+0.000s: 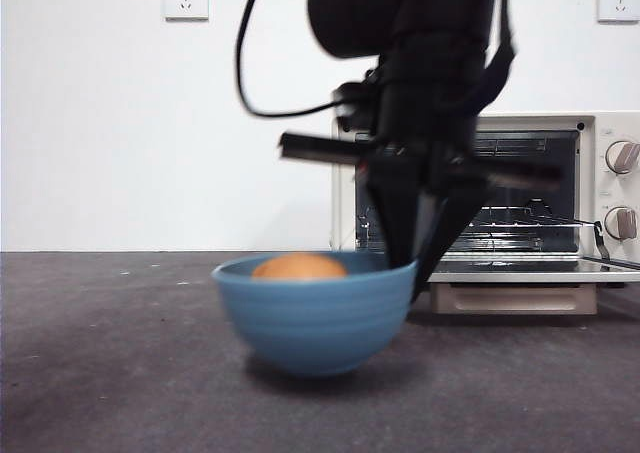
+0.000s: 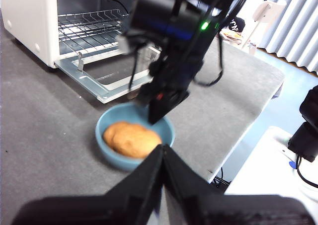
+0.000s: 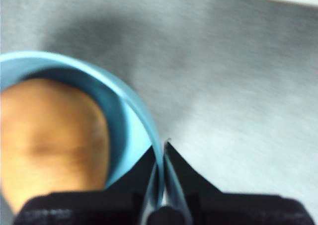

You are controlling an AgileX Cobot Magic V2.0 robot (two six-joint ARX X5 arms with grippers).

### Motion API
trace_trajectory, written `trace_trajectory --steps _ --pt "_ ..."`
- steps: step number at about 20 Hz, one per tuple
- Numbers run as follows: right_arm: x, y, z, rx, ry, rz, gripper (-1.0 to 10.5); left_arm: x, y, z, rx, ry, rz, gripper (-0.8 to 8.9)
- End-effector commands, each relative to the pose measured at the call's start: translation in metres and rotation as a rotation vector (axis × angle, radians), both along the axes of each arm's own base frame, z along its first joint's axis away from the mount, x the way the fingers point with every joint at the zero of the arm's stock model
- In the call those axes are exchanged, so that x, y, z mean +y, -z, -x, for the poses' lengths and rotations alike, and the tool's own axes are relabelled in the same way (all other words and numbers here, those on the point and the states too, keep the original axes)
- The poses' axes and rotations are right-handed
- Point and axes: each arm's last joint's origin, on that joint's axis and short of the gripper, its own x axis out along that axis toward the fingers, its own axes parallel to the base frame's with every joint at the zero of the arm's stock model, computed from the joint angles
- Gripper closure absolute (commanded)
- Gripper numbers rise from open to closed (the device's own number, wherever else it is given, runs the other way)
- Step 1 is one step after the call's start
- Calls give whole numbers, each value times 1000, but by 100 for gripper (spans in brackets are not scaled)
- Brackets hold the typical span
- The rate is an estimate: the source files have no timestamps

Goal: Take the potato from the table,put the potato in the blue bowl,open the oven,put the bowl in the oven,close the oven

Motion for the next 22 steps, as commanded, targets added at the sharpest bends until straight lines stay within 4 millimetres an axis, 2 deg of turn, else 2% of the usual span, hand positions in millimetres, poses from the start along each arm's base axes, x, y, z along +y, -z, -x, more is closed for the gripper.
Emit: trace_trajectory --steps 1,6,9,12,17,22 --pt "-15 -18 -9 -28 78 -25 959 -1 3 -1 6 -2 -3 821" --pt "-44 -50 -32 -46 160 -62 958 -6 4 -4 26 -2 -31 821" --pt "-55 -75 -49 -115 207 -107 959 -11 7 -8 48 -2 -63 821" --pt "-77 -96 -66 -177 292 -139 959 -12 6 -9 36 2 -64 821" --pt "-120 -101 -85 -191 484 -152 959 -14 1 -10 4 6 -17 821" --pt "-150 -99 -95 -184 654 -165 959 -15 -5 -10 -27 27 38 821"
